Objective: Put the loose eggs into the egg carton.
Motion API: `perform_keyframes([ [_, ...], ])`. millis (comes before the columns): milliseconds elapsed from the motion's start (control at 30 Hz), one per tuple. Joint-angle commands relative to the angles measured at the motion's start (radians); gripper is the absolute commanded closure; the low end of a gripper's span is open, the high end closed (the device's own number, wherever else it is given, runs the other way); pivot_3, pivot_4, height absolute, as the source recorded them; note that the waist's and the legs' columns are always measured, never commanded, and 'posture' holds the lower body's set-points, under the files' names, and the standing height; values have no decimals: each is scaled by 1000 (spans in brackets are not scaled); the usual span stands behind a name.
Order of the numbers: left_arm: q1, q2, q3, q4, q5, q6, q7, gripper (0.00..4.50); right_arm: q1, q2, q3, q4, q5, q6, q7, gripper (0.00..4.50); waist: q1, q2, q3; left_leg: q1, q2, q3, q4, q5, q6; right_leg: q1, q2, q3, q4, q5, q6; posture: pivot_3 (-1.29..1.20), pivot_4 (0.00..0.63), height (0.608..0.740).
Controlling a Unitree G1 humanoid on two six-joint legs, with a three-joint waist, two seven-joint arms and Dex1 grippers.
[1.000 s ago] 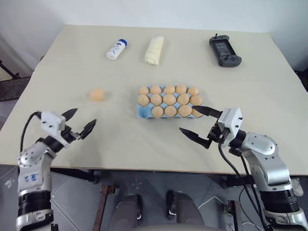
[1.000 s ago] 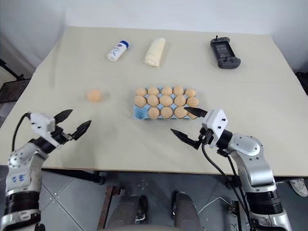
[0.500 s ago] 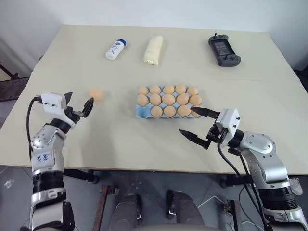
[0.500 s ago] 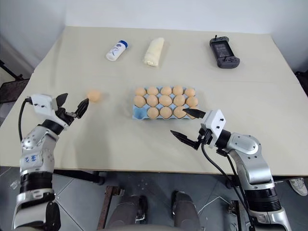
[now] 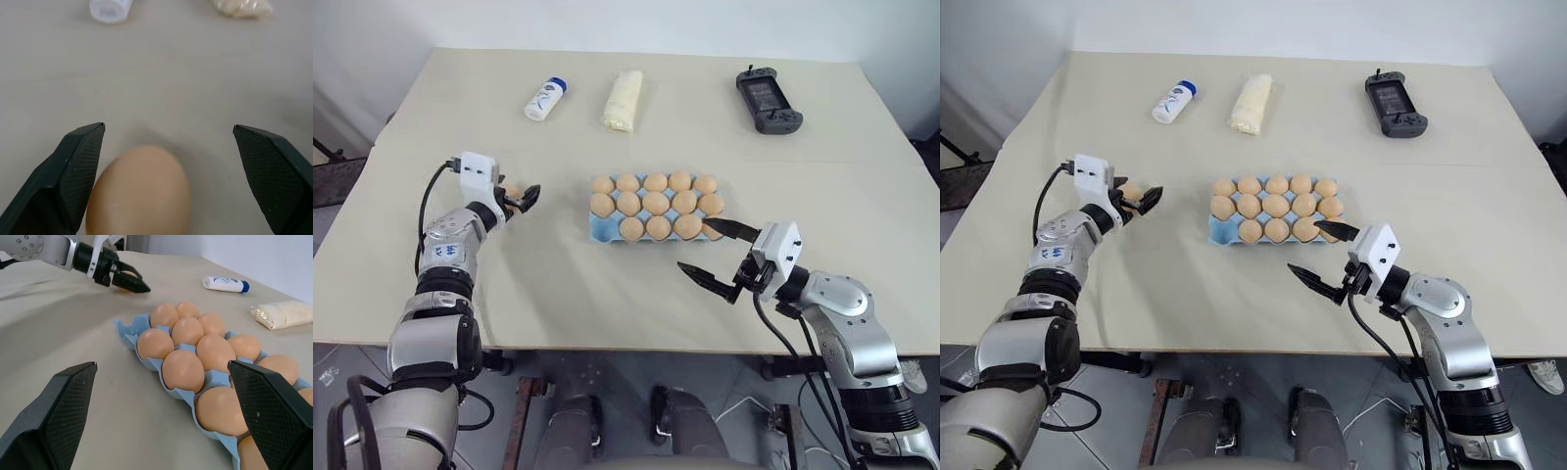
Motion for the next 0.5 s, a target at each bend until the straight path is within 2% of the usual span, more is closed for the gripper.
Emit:
perform_keyframes([
  [33,-26,19,4,18,8,-41,0,214,13,3,-13,-37,-1,-21,-9,0,1,-1,1,0,0,0,0,0,0,0,0,0,0,0,0,0,150,740],
  [100,-23,15,10,21,-1,-56,-16,650,17,5,-12,-35,-2,-25,-10,0,2,-2,1,0,0,0,0,0,1,0,-1,0,0,0,0,0,150,740],
  [200,-8,12,20,-8,-28,-83,-91,1588,20,6,-14,-32,-4,-29,-10,0,1,-2,1,0,0,1,1,-1,1,0,-1,0,-1,0,1,0,150,740],
  [367,26,9,25,-116,-71,-143,-239,1588,27,4,-20,-24,-6,-39,-8,0,1,-2,1,0,0,1,2,0,1,0,-1,1,0,0,0,0,150,740],
  [500,71,-34,-12,-314,-126,-112,-394,1588,30,-1,-24,-9,-7,-50,-1,0,1,-2,1,0,0,1,2,0,1,0,-2,4,0,0,0,0,150,740],
])
